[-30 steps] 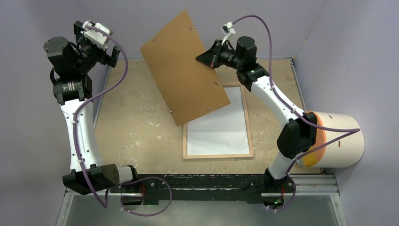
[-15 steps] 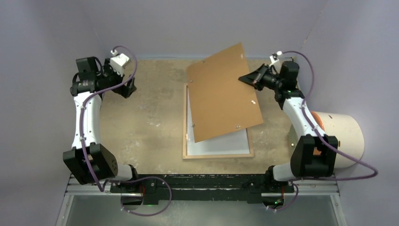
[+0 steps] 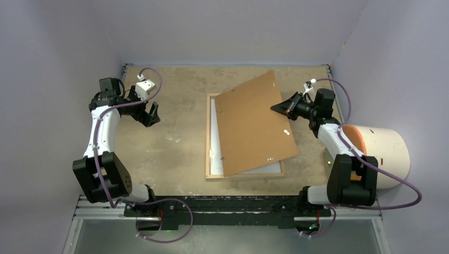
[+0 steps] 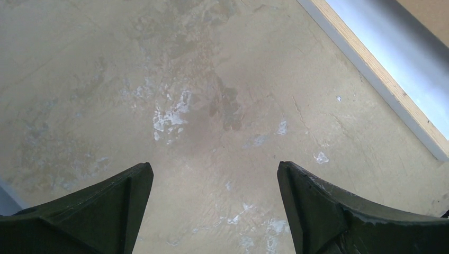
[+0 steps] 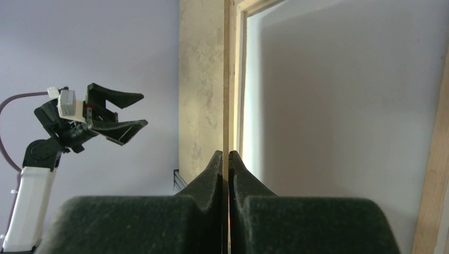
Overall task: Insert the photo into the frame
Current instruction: Turn over the photo frame item on the photo frame.
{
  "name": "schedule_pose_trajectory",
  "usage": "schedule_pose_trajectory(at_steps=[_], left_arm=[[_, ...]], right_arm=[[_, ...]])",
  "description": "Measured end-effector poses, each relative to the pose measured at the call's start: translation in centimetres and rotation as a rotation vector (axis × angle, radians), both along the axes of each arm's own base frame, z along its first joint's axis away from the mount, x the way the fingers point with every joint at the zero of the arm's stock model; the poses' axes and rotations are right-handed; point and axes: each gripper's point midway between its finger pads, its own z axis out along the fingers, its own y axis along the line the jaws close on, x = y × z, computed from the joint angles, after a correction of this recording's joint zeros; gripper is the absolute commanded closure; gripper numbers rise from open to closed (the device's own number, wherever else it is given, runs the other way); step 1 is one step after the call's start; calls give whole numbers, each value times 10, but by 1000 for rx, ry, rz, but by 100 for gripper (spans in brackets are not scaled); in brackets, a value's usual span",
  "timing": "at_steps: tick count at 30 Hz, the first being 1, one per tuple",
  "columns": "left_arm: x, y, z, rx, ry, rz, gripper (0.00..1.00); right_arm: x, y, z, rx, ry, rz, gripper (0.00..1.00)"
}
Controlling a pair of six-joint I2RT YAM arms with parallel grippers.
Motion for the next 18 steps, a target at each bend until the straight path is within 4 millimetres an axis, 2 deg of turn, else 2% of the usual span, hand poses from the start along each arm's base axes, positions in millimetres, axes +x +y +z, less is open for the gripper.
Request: schedule_pose_trajectory(at_steps=[6,18], left_arm=[[-6,-2,-12,-8,31,-1,7],[-9,-2,-19,-4,38,-12,7]], right_arm=[[-4,-2,-22,8,21,-34,100],[5,1,-46,48,41,-67,100]])
